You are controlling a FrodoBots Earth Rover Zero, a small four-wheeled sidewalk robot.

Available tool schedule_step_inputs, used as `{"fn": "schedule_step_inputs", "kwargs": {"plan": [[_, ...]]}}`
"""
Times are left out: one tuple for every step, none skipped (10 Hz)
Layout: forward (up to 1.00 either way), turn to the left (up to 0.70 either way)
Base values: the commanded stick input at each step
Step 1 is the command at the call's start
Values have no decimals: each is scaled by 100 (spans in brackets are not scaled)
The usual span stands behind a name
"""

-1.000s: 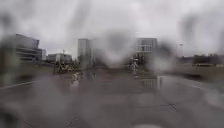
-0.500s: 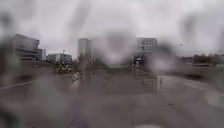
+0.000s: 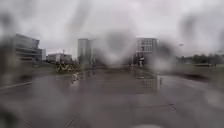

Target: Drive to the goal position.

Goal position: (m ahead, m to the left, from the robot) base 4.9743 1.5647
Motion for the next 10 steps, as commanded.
{"fn": "schedule_step_inputs", "kwargs": {"plan": [[7, 0], [7, 0], [7, 0], [7, 0], [7, 0], [7, 0], [7, 0], [7, 0], [7, 0], [7, 0]]}}
